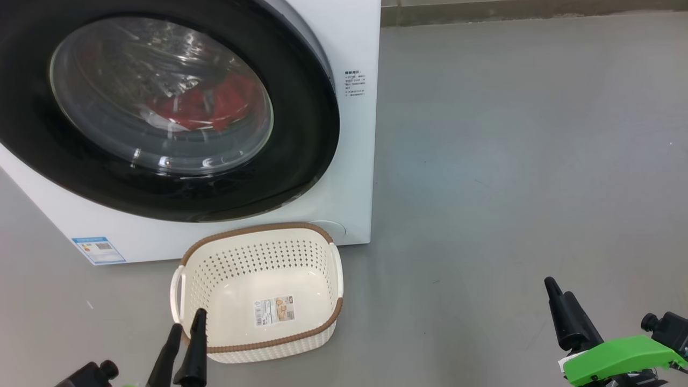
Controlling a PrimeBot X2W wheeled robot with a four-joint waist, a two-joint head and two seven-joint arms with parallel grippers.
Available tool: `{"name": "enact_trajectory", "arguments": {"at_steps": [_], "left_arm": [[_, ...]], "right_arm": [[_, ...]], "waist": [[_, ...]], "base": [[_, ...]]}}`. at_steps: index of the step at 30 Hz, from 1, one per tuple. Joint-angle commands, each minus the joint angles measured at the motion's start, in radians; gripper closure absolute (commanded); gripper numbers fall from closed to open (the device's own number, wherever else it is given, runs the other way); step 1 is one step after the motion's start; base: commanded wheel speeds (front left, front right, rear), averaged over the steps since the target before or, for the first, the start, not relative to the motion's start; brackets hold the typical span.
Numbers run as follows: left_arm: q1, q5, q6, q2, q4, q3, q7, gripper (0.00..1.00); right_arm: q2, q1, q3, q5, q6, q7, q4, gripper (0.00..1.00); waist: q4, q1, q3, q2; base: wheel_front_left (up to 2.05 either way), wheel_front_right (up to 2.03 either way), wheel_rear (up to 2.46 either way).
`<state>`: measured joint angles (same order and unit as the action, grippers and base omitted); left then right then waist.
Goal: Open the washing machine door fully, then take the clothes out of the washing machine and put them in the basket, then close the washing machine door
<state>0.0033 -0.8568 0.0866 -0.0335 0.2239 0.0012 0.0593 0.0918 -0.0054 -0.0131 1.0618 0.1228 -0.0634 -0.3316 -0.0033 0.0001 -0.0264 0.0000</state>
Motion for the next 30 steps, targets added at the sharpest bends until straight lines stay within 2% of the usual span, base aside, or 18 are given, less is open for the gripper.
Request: {"name": "enact_trajectory", "arguments": {"at_steps": [1, 30], "left_arm": [[-0.009, 0.048, -0.01, -0.016, -0.035, 0.01, 0.018, 0.0], [0.01, 0.399, -0.061, -0.032, -0.094, -0.031, 0.1, 0.0]], "right_arm": [[0.021, -0.022, 0.009, -0.037, 0.004, -0.015, 0.033, 0.0], [0.05, -0.008, 0.023, -0.311, 0.006, -0.096, 0.046, 0.0]], "waist": [[0.0, -0.0001, -0.001, 0.0], [-0.002, -0.0001, -0.008, 0.0]], "base": [[0.0, 0.0, 0.0], [0.0, 0.0, 0.0]]}}
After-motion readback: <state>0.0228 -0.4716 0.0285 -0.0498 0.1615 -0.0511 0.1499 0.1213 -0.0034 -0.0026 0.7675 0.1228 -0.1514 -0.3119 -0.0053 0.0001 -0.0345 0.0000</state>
